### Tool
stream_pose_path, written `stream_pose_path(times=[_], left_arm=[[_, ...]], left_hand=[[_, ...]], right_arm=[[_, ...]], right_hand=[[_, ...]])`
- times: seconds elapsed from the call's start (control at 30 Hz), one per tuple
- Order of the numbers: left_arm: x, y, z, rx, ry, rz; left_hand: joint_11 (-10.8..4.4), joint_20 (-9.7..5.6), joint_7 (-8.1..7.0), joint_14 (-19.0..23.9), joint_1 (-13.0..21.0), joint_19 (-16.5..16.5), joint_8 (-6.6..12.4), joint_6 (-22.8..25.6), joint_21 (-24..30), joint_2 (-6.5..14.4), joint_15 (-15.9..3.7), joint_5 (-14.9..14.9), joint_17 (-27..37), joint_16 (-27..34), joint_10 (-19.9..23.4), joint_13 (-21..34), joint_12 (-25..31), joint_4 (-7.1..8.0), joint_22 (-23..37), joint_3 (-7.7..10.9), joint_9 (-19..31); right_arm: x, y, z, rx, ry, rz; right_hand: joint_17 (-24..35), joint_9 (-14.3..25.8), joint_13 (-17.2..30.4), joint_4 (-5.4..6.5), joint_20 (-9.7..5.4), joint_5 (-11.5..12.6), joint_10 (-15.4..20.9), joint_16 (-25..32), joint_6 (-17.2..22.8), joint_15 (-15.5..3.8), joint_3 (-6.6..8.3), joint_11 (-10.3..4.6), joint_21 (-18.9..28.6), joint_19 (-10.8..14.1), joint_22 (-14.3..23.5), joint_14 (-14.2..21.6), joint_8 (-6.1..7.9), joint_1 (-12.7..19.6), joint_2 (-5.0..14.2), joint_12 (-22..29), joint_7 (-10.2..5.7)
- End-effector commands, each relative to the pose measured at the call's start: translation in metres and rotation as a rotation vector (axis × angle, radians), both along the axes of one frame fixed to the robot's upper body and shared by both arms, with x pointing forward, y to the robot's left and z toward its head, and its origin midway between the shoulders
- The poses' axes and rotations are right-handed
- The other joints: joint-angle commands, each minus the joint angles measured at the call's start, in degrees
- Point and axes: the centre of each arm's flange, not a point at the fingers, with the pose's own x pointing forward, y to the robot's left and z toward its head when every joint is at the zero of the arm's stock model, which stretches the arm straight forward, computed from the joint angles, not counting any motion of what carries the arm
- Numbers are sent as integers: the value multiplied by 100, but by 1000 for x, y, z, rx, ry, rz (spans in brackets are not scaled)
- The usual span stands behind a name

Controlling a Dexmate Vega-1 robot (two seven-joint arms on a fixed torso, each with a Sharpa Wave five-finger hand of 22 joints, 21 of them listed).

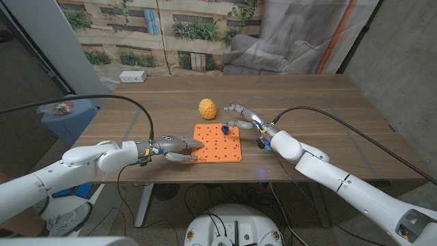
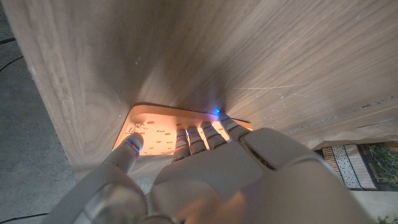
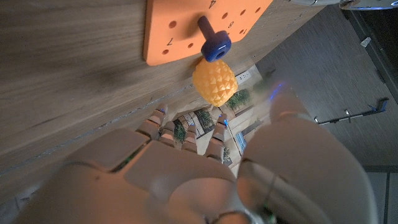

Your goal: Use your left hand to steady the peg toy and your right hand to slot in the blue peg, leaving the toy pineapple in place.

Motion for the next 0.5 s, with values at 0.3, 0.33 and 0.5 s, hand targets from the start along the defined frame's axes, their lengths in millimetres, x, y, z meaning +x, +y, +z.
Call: stream_pose_path(times=[0.3, 0.33, 0.5], left_arm=[[-1, -1, 4, 20, -7, 1], [-1, -1, 4, 20, -9, 0], [-1, -2, 5, 24, -15, -2]], left_hand=[[33, -788, 24, 313, -2, 31, 34, 94, 8, 460, -234, -7, 52, 48, 211, 27, 47, -9, 5, 43, 20], [32, -792, 23, 309, -2, 28, 35, 94, 6, 460, -240, -7, 52, 47, 213, 27, 48, -9, 5, 44, 20], [35, -755, 29, 315, -2, 4, 36, 101, -2, 457, -239, -7, 51, 48, 212, 27, 46, -9, 5, 50, 20]], right_arm=[[-29, -5, 5, -279, -212, -169], [-30, -4, 5, -295, -217, -178], [-37, -3, 3, -354, -261, -227]], right_hand=[[-97, -60, -82, 294, -421, 157, 509, 44, -299, -438, -174, -164, -5, 124, 18, 175, -430, -812, 272, 54, 116], [-103, -61, -88, 321, -460, 165, 527, 43, -278, -457, -176, -170, -22, 90, 18, 179, -441, -867, 321, 48, 126], [-126, -64, -108, 433, -565, 173, 603, 30, -333, -561, -197, -218, -66, -42, 19, 161, -538, -1105, 505, 22, 157]])
